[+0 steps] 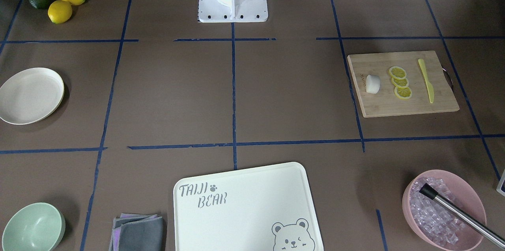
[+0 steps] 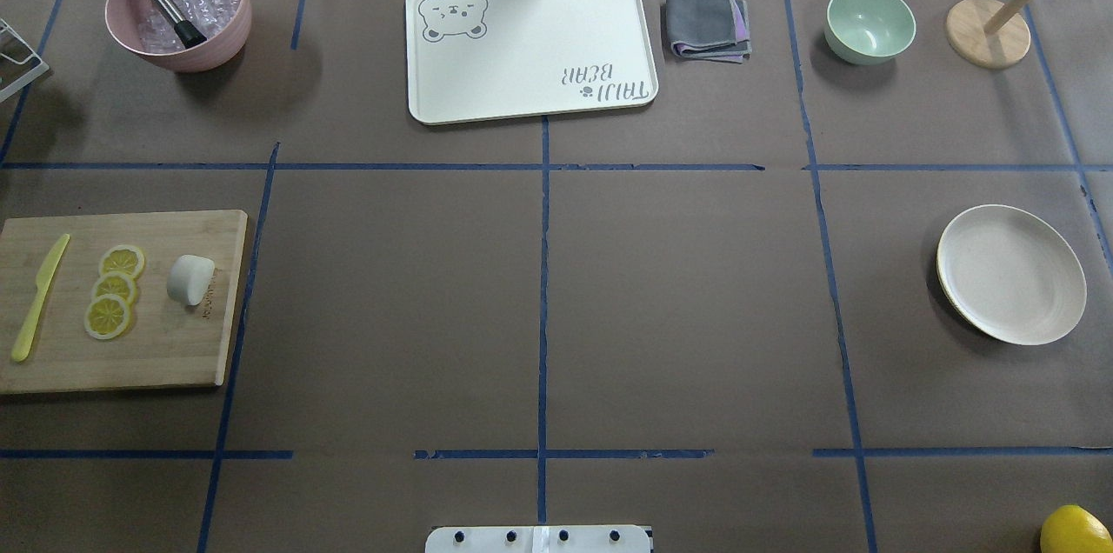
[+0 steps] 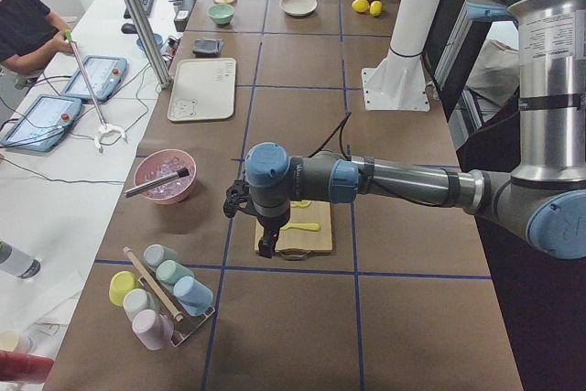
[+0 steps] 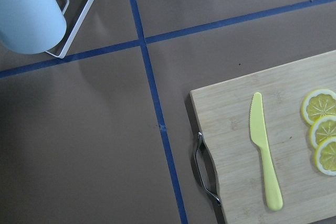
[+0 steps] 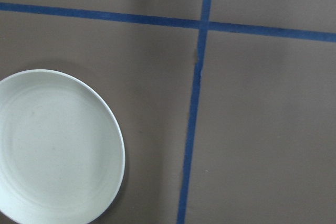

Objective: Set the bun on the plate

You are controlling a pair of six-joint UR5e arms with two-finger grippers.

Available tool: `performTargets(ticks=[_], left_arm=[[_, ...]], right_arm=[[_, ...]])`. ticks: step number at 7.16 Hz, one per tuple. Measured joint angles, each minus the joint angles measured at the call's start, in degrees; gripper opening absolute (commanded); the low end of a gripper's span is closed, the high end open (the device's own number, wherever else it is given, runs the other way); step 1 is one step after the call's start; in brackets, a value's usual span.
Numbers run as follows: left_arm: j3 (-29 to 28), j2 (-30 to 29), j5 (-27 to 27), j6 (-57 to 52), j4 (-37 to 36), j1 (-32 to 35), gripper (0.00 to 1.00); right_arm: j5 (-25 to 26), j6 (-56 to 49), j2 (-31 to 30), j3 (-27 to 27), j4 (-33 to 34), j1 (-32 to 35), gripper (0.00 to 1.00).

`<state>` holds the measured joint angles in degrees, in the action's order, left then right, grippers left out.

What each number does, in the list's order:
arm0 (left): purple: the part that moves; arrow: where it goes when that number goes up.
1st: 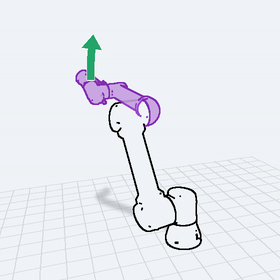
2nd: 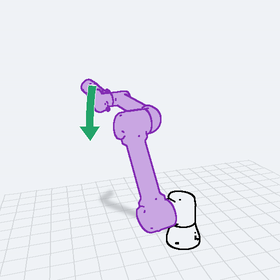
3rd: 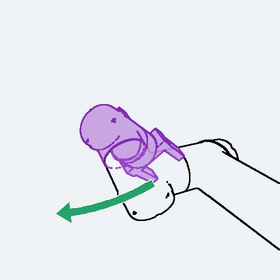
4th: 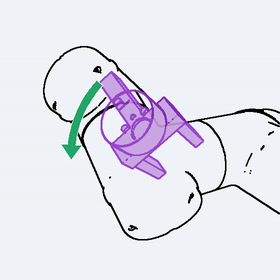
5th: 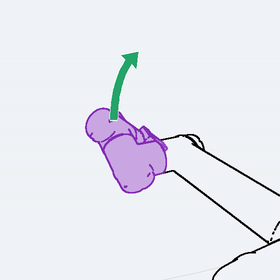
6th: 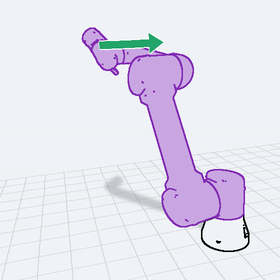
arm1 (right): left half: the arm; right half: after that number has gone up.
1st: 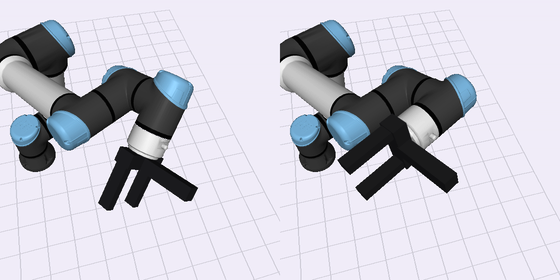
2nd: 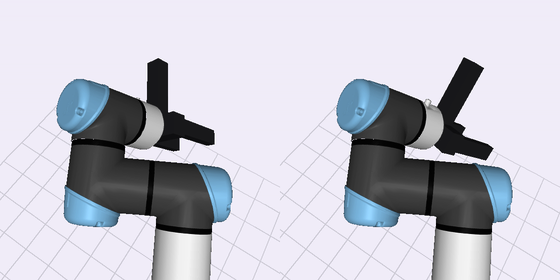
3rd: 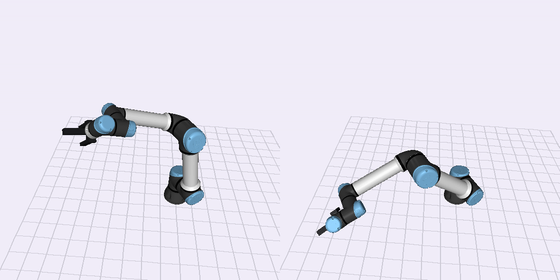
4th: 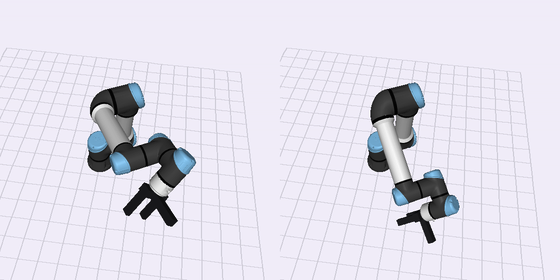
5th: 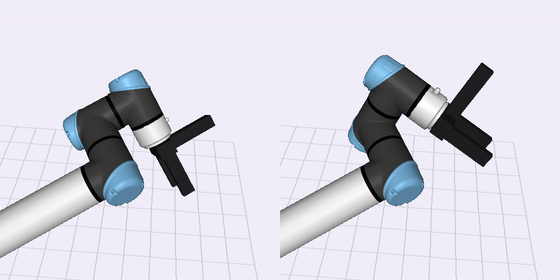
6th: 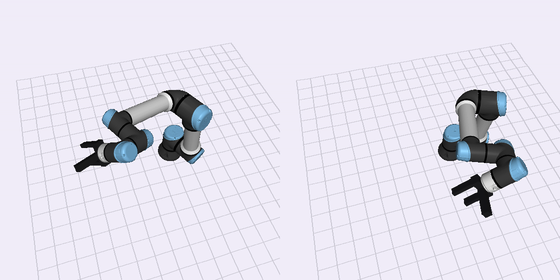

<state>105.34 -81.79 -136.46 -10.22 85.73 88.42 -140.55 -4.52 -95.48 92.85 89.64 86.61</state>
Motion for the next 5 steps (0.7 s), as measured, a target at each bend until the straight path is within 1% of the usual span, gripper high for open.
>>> performTargets(ticks=[1,3,5], left_arm=[[0.4,0.23,-0.02,0.08,0.04,0.0,1.0],[0.62,0.37,-0.09,0.18,0.05,0.0,1.0],[0.65,0.4,-0.12,0.26,0.06,0.0,1.0]], right_arm=[[-1.39,6.14,-1.16,-0.2,-4.71,-1.98,0.98],[-0.93,23.85,-2.92,-1.35,-18.79,-6.87,0.97],[1.08,37.02,-3.34,-6.69,-34.93,-12.58,0.96]])
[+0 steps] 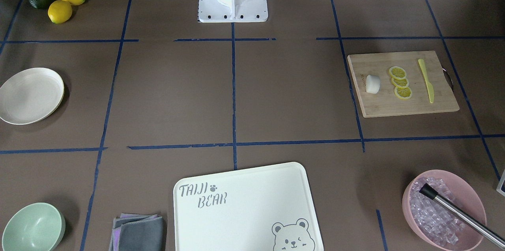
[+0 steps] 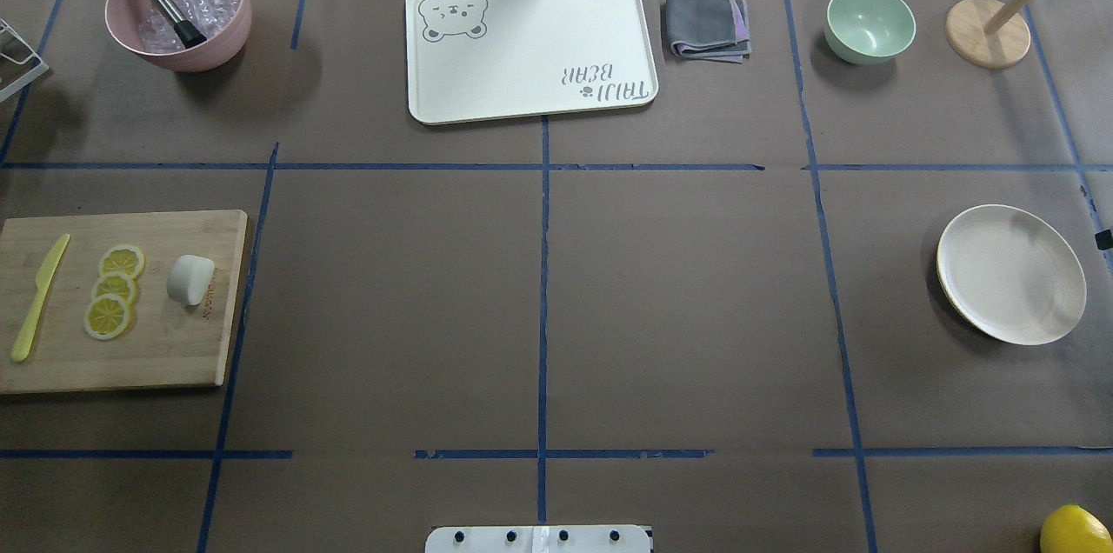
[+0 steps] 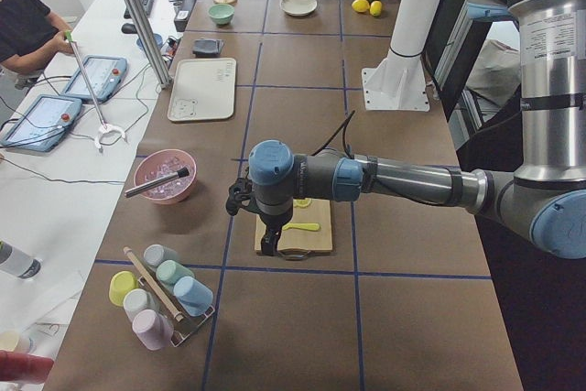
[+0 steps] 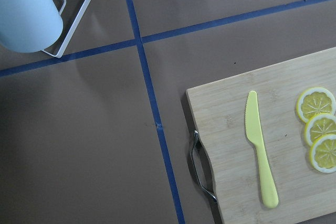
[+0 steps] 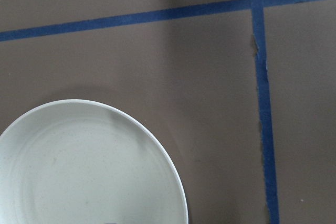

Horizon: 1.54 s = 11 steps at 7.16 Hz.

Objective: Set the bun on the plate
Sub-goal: 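Reach the right gripper to the white plate rim and grasp it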

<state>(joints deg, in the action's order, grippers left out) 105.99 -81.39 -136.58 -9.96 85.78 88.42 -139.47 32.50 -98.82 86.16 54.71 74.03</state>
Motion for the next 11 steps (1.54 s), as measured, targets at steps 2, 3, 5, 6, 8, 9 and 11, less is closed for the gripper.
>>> performTargets(ticks=[2,3,5,6,8,9,11], left_arm=[[-0.01,-0.01,0.0,0.03,0.0,0.0,1.0],[-0.02,-0.04,0.0,0.03,0.0,0.0,1.0],[-0.01,-0.08,0.0,0.03,0.0,0.0,1.0],[0.0,-0.08,0.0,0.03,0.0,0.0,1.0],[0.0,-0.08,0.0,0.03,0.02,0.0,1.0],[0.0,-0.08,0.0,0.03,0.06,0.0,1.0],[0.04,-0.08,0.0,0.03,0.09,0.0,1.0]], right_arm=[[3.27,9.05,0.2,-2.96,-9.39,-4.77,0.9],[3.81,10.98,0.32,-3.46,-10.7,-5.9,0.88],[3.86,13.06,0.44,-4.09,-11.52,-7.42,0.64],[3.81,13.33,0.42,-4.25,-11.66,-8.02,0.35],[3.63,13.43,0.36,-4.32,-11.72,-8.56,0.0],[3.51,13.41,0.35,-4.26,-11.75,-8.59,0.0],[2.37,13.46,0.43,-3.32,-11.81,-8.58,0.0]])
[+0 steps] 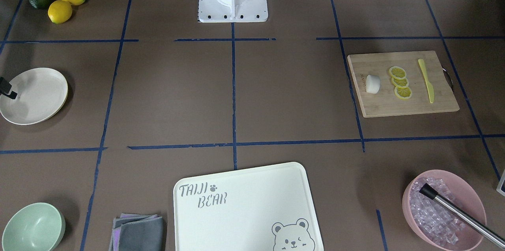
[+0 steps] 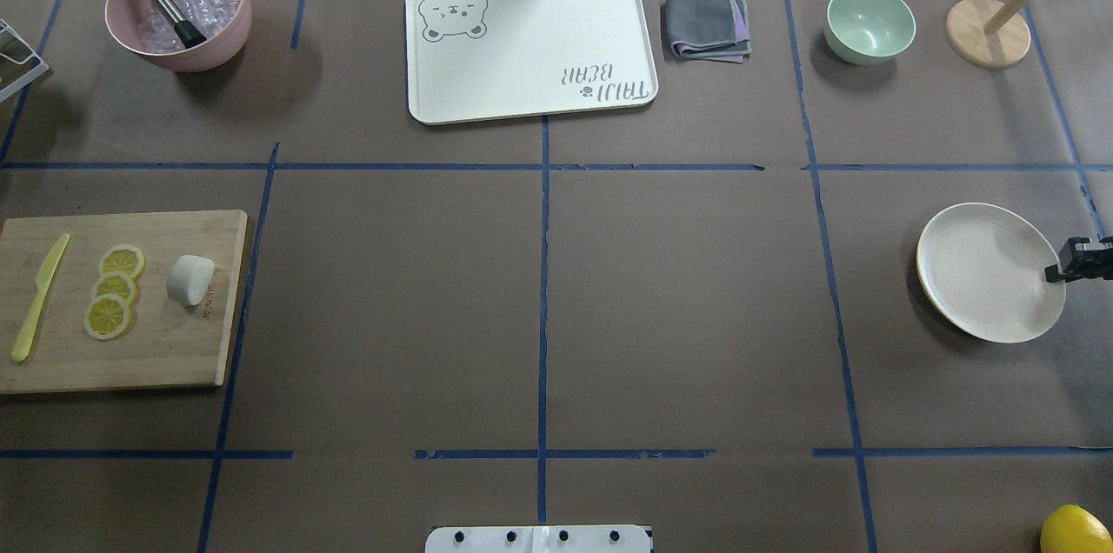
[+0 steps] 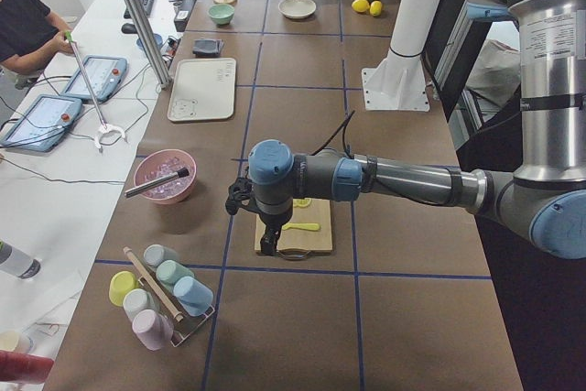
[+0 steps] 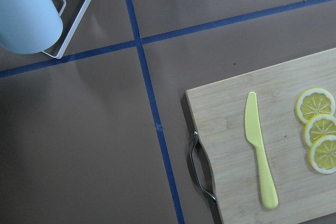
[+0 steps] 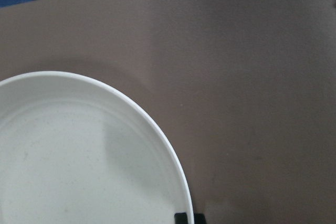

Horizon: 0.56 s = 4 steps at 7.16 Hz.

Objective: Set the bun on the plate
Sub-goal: 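Reach the right gripper to the white plate rim and grasp it, then drag the white plate with the right gripper toward the table centre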

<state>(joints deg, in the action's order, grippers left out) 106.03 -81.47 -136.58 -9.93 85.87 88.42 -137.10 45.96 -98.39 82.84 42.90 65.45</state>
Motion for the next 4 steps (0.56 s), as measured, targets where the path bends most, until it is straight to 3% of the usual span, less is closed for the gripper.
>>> performTargets(ticks=[4], left_arm=[[0.11,0.0,-0.06,-0.06,0.09,0.0,1.0]], right_arm=[[-4.83,9.6,3.98,9.18,-0.63,-2.56,0.0]])
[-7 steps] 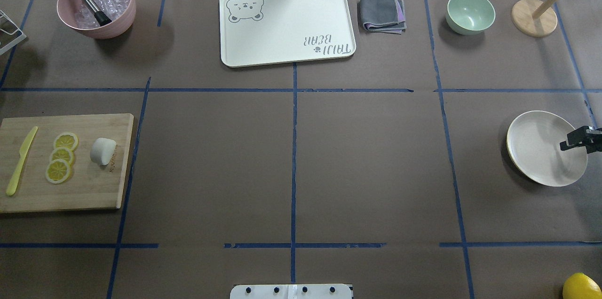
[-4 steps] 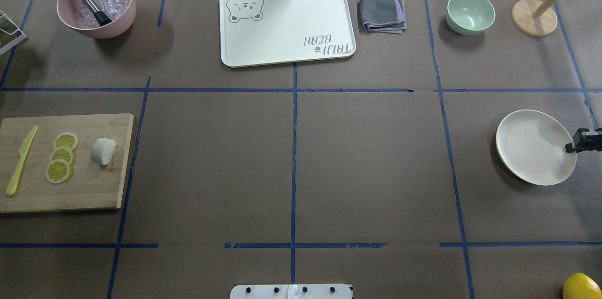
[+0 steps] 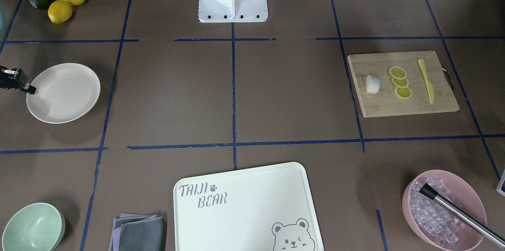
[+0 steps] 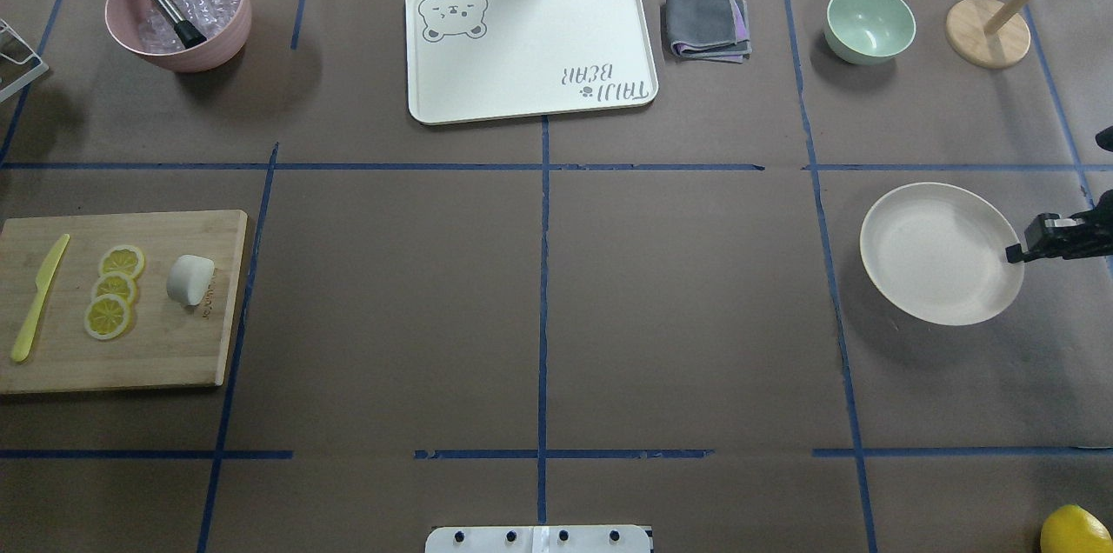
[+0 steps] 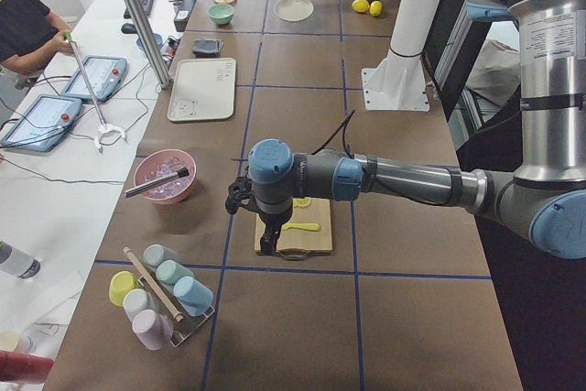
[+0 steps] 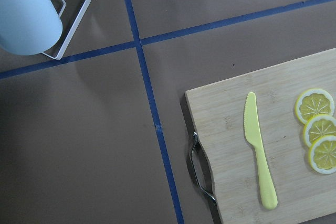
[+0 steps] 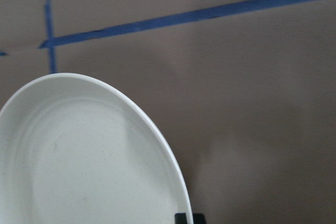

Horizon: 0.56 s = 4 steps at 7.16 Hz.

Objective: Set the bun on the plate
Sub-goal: 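Drag the white plate with the right gripper toward the table centre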

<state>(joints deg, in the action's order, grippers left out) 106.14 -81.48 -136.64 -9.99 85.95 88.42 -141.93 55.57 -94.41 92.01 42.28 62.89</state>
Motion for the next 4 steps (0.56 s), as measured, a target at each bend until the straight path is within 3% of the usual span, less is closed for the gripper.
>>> performTargets(ticks=[3,4], left_arm=[[-0.07,0.08,-1.52,-0.35,0.25,0.0,1.0],[-0.11,0.14,-1.92,-0.37,0.26,0.0,1.0]], right_arm=[[1.26,15.22,13.44,1.93,0.38,-9.97,0.0],[4.29,20.51,17.38,1.75,0.49,-14.29,0.0]])
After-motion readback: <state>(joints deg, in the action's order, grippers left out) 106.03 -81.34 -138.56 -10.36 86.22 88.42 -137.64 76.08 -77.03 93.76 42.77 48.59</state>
